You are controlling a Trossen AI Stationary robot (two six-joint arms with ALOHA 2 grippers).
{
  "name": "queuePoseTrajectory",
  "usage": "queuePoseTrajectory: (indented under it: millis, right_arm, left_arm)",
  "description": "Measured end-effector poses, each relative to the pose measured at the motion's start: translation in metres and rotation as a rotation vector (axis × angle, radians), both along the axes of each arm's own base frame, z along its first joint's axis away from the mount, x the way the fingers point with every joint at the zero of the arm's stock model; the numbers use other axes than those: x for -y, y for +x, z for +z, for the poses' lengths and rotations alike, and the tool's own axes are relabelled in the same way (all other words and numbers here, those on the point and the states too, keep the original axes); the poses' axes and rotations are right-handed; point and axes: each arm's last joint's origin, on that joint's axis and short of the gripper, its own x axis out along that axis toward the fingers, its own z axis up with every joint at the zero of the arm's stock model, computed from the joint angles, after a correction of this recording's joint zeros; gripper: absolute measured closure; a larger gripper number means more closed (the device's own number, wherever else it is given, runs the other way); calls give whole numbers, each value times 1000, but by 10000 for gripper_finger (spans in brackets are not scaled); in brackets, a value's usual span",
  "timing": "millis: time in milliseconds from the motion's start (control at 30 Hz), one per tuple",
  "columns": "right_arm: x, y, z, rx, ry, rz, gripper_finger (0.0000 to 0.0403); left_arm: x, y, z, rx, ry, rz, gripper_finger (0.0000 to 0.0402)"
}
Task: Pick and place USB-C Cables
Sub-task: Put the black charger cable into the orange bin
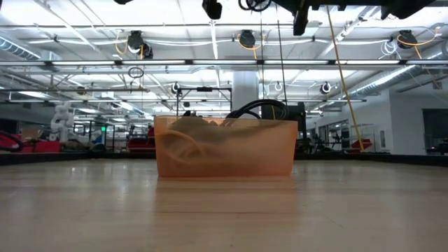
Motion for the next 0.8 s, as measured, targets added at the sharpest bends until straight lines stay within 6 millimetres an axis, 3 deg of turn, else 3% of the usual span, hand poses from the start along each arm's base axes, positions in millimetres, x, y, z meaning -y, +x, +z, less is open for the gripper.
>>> queuePoseTrajectory:
  millis: [67,300,667,800]
  right_arm:
    - [0,0,0,1,-6,24,383]
    - [-1,0,-1,-2,21,43,383]
    - [0,-6,-2,-71,5,57,384]
    - [6,-20,8,-83,6,28,384]
  left_arm:
    - [1,0,0,-6,13,-2,380]
    - [7,0,-2,-38,52,-7,365]
    - [11,1,-12,-197,182,-21,254]
    - [9,-6,-3,-224,231,-17,227]
